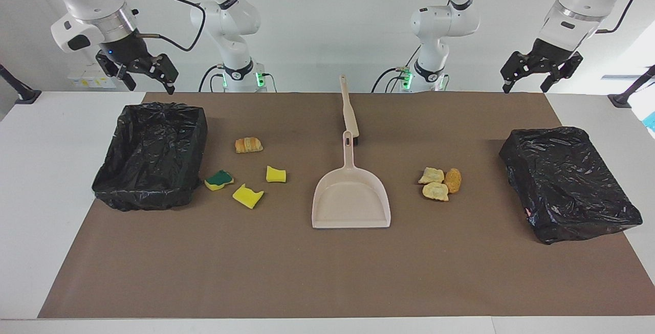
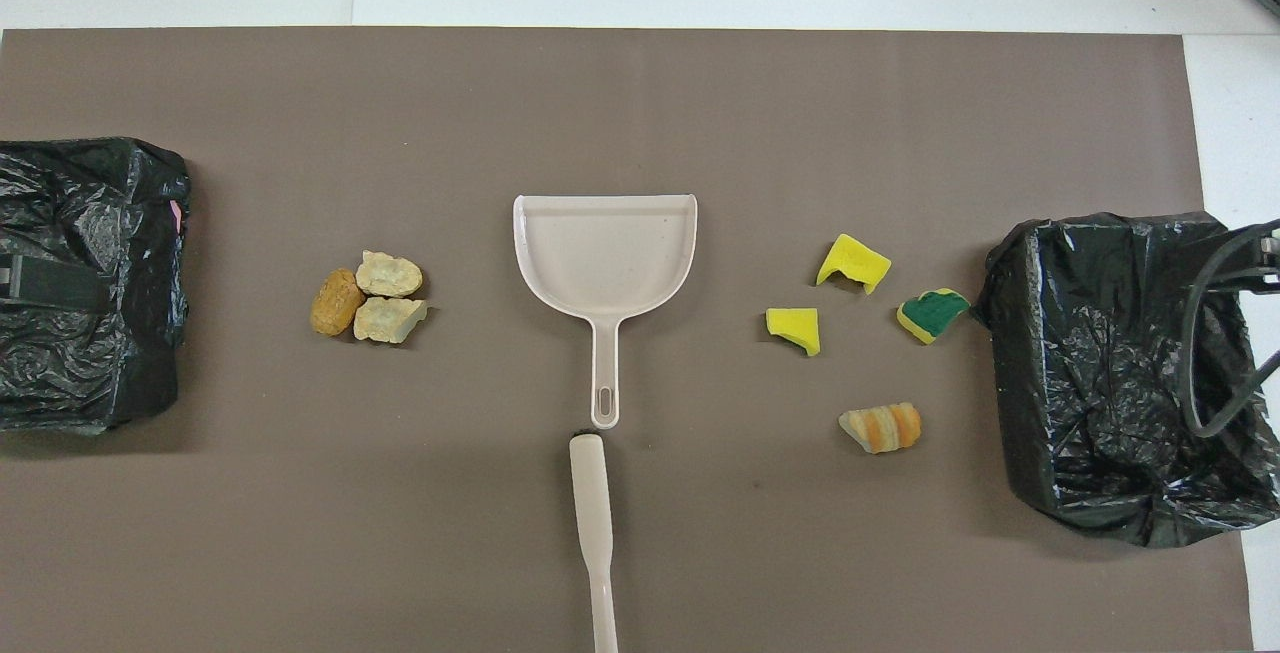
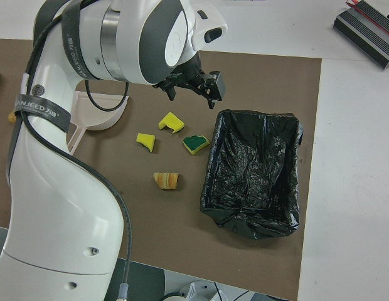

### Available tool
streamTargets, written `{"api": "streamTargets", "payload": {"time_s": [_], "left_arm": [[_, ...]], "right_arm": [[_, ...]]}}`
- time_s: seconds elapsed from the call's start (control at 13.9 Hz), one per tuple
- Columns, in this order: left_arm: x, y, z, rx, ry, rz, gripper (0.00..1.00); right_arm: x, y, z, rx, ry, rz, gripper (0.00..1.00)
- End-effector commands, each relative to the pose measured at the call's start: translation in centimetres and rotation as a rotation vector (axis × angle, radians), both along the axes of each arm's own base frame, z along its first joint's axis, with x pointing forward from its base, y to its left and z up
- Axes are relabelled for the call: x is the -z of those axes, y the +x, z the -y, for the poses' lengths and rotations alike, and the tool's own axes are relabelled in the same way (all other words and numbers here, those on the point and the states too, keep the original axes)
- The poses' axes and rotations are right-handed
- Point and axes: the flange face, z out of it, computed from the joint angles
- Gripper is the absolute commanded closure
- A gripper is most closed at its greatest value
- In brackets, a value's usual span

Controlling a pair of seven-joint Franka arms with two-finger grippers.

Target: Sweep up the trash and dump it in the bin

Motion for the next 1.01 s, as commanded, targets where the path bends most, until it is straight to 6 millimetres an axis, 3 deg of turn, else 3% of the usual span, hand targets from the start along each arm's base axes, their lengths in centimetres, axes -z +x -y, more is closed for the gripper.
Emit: {"api": "streamTargets", "payload": {"time_s": [0.0, 0.72, 0.94], "left_arm": [[-0.1, -0.6, -0.1, -0.006, -0.011, 0.000, 0.00], [-0.2, -0.6, -0.1, -0.005, -0.011, 0.000, 0.00], [-0.6, -1.1, 1.7, 0.021, -0.013, -0.001, 0.00]], "right_arm": [[0.3, -0.6, -0.1, -0.002, 0.015, 0.016, 0.00], [0.5, -0.8, -0.1, -0.002, 0.015, 0.013, 0.00], [0.7, -0.9, -0.1, -0.002, 0.015, 0.011, 0.00]]}}
